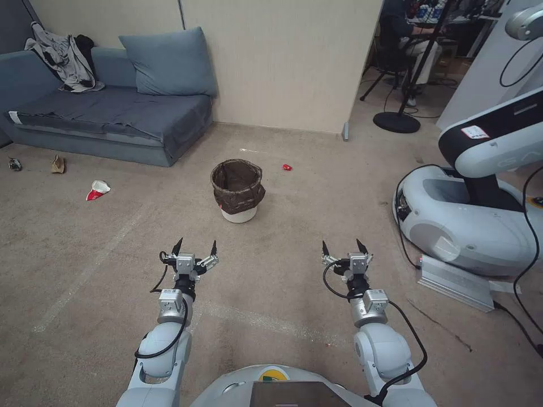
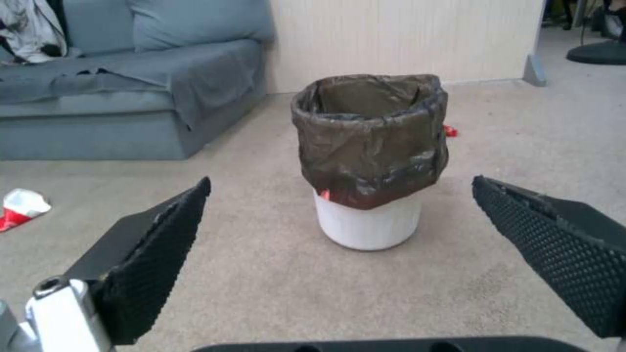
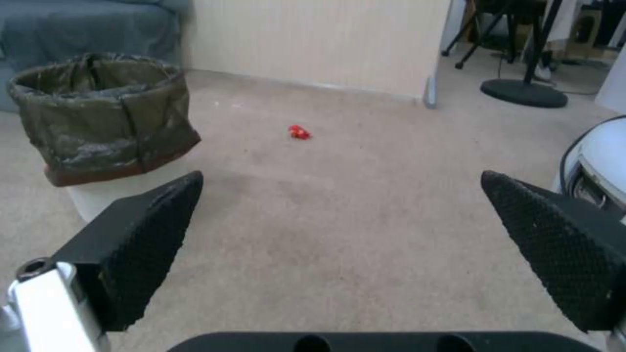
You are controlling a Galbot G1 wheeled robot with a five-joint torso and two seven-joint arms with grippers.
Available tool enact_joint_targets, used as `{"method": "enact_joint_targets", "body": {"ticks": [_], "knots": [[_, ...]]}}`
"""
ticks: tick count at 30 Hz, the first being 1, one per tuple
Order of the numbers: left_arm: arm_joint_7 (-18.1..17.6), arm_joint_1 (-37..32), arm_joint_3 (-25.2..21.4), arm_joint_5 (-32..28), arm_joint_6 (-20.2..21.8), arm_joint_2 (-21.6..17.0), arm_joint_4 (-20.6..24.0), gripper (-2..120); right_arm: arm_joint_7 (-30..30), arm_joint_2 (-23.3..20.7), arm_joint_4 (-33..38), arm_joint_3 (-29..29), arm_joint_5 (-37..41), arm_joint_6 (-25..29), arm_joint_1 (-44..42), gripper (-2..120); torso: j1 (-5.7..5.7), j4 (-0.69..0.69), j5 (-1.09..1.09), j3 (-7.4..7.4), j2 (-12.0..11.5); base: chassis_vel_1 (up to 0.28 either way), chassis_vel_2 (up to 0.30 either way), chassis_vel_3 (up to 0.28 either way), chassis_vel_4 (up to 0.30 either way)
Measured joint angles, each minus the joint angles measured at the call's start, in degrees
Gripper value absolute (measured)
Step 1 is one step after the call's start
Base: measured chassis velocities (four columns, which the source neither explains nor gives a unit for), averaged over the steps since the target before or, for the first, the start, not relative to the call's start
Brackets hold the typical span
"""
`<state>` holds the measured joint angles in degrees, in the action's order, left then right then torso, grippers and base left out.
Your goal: Pick up the trash bin, then pick up the garbage from the floor and place it into the trash bin.
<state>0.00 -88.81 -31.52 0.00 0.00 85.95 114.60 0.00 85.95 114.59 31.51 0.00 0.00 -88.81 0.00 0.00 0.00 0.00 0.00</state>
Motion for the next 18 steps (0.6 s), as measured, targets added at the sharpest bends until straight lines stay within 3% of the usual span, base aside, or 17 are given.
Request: {"method": "enact_joint_targets", "body": {"ticks": [13,15,18], "knots": [[0.0,-0.3,-0.2,0.0,0.2,-0.1,0.2,100,0.1,0.2,0.4,0.2,0.0,-0.1,-0.3,100,0.00,0.01,0.00,0.00,0.0,0.000,0.000,0.000,0.000],[-0.2,-1.4,-1.0,-0.3,1.0,-0.5,1.8,100,0.5,0.8,2.3,1.1,0.0,-0.5,-1.3,100,0.00,-0.01,-0.02,0.00,0.0,0.000,0.000,0.000,0.000],[-1.5,-6.1,-4.3,-1.8,4.5,-2.6,7.9,100,2.3,3.0,8.8,4.1,-0.5,-2.2,-4.9,100,0.00,0.00,-0.01,0.00,0.0,0.000,0.000,0.000,0.000]]}}
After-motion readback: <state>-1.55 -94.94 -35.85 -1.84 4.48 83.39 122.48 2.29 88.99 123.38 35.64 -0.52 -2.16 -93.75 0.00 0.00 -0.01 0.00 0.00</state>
